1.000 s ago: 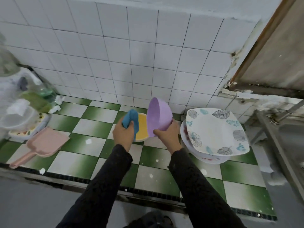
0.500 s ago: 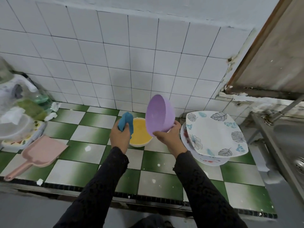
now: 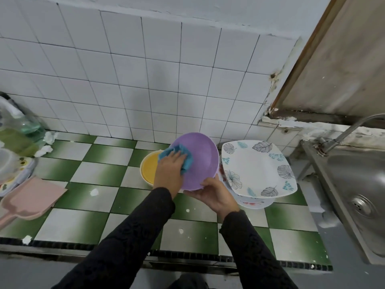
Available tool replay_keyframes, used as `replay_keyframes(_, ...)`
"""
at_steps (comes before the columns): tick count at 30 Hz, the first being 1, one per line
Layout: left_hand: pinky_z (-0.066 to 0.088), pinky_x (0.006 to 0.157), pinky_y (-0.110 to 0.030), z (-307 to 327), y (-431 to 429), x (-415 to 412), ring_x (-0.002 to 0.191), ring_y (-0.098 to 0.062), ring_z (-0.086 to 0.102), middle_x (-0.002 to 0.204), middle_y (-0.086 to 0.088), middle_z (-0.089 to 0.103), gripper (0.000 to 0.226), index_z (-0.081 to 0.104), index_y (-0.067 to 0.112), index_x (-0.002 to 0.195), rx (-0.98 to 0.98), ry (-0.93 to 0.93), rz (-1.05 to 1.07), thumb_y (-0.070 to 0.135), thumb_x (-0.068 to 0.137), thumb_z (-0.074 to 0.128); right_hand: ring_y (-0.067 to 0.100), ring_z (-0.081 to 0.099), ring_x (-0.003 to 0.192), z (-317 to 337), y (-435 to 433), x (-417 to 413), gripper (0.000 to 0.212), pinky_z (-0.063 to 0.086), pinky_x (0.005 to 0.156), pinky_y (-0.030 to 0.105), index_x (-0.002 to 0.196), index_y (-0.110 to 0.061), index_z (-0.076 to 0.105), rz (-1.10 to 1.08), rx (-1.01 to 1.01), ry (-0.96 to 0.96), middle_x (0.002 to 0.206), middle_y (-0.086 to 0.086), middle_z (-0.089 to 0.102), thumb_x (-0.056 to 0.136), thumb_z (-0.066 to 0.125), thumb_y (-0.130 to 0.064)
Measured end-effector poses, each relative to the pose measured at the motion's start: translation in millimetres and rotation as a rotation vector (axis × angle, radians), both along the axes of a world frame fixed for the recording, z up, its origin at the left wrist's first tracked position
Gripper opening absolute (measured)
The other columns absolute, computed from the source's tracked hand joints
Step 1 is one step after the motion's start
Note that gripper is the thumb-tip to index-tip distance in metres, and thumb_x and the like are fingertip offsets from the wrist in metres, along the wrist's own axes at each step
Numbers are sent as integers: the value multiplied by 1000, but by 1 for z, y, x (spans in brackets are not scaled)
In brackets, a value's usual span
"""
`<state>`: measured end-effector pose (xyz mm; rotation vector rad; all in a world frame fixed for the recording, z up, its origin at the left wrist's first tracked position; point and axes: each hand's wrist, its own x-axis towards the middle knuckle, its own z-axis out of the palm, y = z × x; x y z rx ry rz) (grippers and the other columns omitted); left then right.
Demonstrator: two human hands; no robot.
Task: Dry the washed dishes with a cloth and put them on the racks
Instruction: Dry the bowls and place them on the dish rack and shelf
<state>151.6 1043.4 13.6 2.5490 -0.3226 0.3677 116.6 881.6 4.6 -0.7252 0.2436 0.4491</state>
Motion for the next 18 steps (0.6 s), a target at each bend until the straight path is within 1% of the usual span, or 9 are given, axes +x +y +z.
replay_keyframes(3,11,123,-40,-5,-17,-3,148,-26,22,157,-9,35,58,37,15,150,351,259,-83,24,95,49,56,46,130,3,-12,4,96,49,91,71,150,-24,40,-31,-9,-56,151,24,42,64,61,16)
replay_keyframes(5,18,121,-41,-1,-33,-12,146,-27,27,155,-8,38,52,40,18,149,313,352,-171,28,98,43,53,45,133,6,-20,7,101,51,90,66,151,-22,39,-22,19,-48,152,24,40,63,75,11)
replay_keyframes(7,42,102,-37,10,-48,-24,119,-26,54,135,-8,57,38,54,21,136,6,466,-266,23,102,40,50,48,134,13,-25,4,100,52,92,63,152,-15,40,4,83,-2,151,27,44,66,92,-17)
replay_keyframes(9,50,85,-32,24,-66,-36,97,-23,59,120,-7,62,31,56,21,131,-252,608,-337,23,106,37,48,54,128,21,-26,2,92,51,95,64,145,-14,50,-8,139,80,143,26,54,72,80,-62)
replay_keyframes(11,47,99,-31,35,-84,-45,115,-20,57,131,-3,57,30,51,27,134,-560,690,-333,27,106,38,41,65,117,26,-28,2,80,53,95,58,133,-20,60,-91,91,121,134,22,63,80,51,-79)
replay_keyframes(13,29,118,-33,38,-99,-48,141,-16,35,154,2,37,44,34,29,149,-729,715,-364,33,106,38,23,73,100,32,-31,-1,46,54,90,43,116,-30,65,-189,-31,136,134,13,65,97,40,-64)
replay_keyframes(14,18,122,-34,38,-104,-47,149,-14,19,163,3,20,53,18,27,156,-625,700,-400,36,106,36,11,70,95,28,-30,0,28,52,86,33,111,-36,61,-238,-18,156,141,8,60,104,38,-50)
replay_keyframes(16,-1,122,-33,31,-103,-40,150,-10,-11,164,7,-14,68,-14,27,155,-267,643,-410,43,106,29,4,65,94,26,-26,-3,18,53,83,26,109,-35,57,-282,-1,194,144,3,57,108,38,-36)
replay_keyframes(18,-9,120,-31,25,-95,-29,148,-10,-21,160,7,-26,70,-26,28,150,-4,605,-359,49,105,23,21,72,95,21,-26,-8,32,61,78,35,111,-20,66,-244,155,218,125,12,70,93,64,-46)
